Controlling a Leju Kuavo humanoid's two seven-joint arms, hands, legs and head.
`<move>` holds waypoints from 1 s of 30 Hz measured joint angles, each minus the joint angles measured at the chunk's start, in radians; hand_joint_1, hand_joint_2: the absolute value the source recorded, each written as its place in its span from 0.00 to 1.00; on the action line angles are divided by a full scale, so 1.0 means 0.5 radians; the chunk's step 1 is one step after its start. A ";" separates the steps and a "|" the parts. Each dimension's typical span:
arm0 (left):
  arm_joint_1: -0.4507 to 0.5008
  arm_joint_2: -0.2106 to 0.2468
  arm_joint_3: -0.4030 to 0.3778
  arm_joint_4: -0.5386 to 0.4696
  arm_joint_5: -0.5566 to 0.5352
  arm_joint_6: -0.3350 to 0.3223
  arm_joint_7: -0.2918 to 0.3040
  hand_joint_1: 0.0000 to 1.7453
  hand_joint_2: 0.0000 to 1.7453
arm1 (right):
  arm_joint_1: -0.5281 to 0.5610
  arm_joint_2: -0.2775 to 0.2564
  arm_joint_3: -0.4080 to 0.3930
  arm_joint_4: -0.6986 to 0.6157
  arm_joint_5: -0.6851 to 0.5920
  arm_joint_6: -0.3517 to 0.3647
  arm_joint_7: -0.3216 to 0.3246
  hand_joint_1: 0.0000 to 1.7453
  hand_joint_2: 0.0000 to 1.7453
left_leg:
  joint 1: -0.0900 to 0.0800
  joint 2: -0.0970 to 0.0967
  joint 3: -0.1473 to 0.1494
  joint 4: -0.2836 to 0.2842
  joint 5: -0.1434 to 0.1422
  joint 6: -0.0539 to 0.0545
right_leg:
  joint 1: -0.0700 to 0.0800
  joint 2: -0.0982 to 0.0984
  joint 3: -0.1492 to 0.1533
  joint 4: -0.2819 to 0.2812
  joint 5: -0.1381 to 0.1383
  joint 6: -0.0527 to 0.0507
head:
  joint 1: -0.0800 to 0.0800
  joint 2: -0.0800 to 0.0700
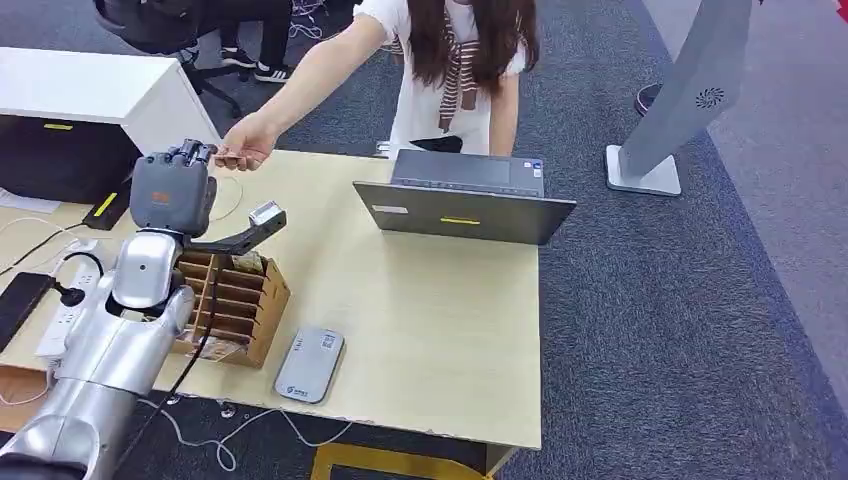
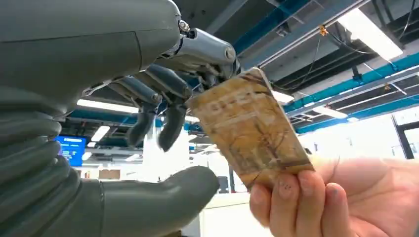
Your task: Pass the card to the sensor for recognition and then transmit it.
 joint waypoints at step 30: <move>1.970 0.170 -0.040 -1.585 0.161 -0.129 0.190 0.00 1.00 | 0.028 0.006 -0.249 -0.004 -0.172 -0.107 -0.082 0.00 1.00 | 0.000 0.004 -0.001 -0.001 -0.011 0.000 | 0.000 0.003 -0.001 -0.001 -0.011 0.000 | 0.000 0.000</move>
